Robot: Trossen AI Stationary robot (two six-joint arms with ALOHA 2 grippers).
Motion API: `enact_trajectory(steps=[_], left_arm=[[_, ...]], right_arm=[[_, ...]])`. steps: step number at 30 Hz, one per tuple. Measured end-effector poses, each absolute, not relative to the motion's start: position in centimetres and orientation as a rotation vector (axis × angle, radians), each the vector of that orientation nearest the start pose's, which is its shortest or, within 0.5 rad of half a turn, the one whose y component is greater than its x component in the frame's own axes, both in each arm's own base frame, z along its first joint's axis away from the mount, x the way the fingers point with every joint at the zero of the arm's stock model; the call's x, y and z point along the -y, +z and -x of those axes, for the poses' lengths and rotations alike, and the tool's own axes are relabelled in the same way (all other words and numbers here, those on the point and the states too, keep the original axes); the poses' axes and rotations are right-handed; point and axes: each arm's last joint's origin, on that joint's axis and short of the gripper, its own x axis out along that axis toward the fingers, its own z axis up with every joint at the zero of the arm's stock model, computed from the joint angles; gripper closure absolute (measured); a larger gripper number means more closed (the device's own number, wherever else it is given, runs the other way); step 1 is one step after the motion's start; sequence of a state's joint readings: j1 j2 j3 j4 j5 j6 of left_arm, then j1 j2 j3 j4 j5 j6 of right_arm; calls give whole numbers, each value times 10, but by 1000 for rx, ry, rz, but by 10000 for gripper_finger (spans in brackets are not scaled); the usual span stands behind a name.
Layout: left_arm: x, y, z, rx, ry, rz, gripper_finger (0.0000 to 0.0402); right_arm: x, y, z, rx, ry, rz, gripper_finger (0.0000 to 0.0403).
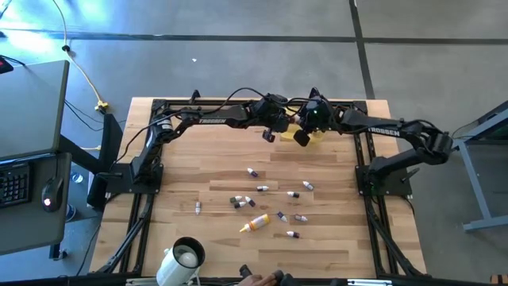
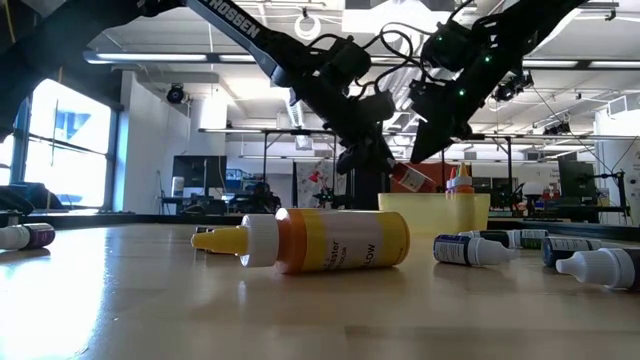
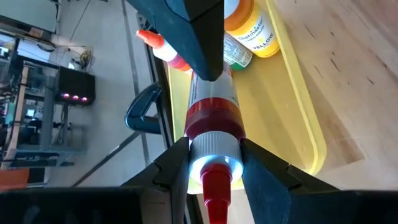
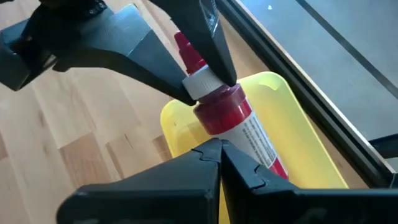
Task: Pick & Place food coloring
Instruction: Put the big red food coloring bottle into the yellow bin
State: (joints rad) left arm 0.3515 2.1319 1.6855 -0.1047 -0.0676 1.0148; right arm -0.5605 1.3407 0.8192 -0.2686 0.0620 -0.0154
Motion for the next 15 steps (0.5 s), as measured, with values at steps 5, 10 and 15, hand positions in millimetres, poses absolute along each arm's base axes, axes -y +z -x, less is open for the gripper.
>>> enact_trajectory(steps=[5,10,15], left_arm=[[-166,225,-461,-697,84,-898,282],[-159,226,-464,-677,74,-910,282],[-157,227,-466,-663,87,-923,282]], right_arm=[[146,222,-227,-789,-602,-179,403],[146,221,-227,-790,-603,-179,403],[146,221,-227,-788,-609,-194,403]])
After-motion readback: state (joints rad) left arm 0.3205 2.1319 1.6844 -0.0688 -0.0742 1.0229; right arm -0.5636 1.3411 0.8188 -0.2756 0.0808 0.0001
